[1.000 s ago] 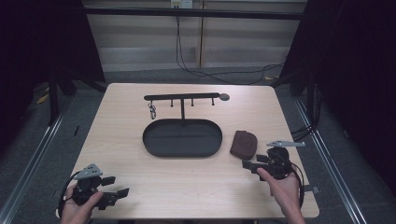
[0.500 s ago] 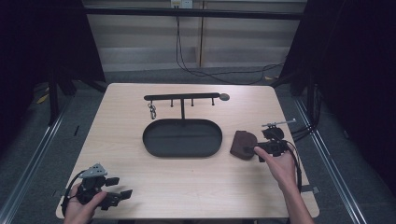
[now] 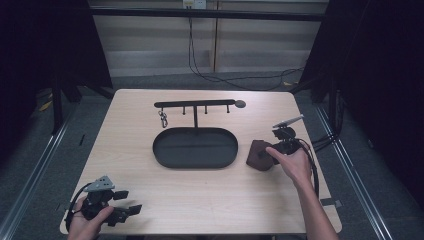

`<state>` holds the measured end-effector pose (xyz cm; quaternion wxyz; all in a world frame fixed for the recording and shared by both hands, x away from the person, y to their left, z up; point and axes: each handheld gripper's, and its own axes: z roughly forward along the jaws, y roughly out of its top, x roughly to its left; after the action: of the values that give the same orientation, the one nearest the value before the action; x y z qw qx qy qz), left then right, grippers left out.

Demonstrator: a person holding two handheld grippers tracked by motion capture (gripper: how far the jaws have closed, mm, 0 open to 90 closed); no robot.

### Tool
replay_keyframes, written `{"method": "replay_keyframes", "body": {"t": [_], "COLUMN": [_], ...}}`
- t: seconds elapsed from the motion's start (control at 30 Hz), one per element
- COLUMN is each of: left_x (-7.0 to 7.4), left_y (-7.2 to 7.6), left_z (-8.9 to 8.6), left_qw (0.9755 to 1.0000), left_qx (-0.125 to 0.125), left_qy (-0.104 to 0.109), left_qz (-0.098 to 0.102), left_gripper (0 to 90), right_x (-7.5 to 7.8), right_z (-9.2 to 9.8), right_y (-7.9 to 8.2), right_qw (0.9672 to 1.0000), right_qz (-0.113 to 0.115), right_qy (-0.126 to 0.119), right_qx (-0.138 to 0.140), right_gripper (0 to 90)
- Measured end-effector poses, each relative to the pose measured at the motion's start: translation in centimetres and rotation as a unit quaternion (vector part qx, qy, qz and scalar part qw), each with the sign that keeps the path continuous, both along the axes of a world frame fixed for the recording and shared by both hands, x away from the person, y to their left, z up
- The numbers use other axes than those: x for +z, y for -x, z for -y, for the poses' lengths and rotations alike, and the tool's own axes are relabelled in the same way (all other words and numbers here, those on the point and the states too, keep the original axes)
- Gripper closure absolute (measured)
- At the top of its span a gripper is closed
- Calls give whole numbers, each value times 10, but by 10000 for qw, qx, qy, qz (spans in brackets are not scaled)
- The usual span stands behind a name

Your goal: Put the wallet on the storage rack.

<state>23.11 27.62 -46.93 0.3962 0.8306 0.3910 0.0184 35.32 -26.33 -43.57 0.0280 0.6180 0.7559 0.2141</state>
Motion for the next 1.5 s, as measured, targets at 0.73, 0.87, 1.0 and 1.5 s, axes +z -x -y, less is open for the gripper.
{"method": "replay_keyframes", "body": {"t": [0.73,0.87,1.0,1.5], "left_x": [-1,-1,0,-1], "left_y": [-2,-1,-1,-1], "left_z": [-2,0,1,1], "left_qw": [10000,9999,9999,9999], "left_qx": [73,26,-25,-35], "left_qy": [-17,-106,-114,-137], "left_qz": [13,67,84,68], "left_gripper": [220,220,220,220], "right_x": [-31,-36,-38,-24], "right_z": [3,3,6,16], "right_y": [-34,-37,-39,-34], "right_qw": [9975,9967,9950,9933], "right_qz": [-638,-734,-882,-704], "right_qy": [100,3,-163,-291], "right_qx": [-299,-357,-448,-870], "right_gripper": [135,105,116,511]}}
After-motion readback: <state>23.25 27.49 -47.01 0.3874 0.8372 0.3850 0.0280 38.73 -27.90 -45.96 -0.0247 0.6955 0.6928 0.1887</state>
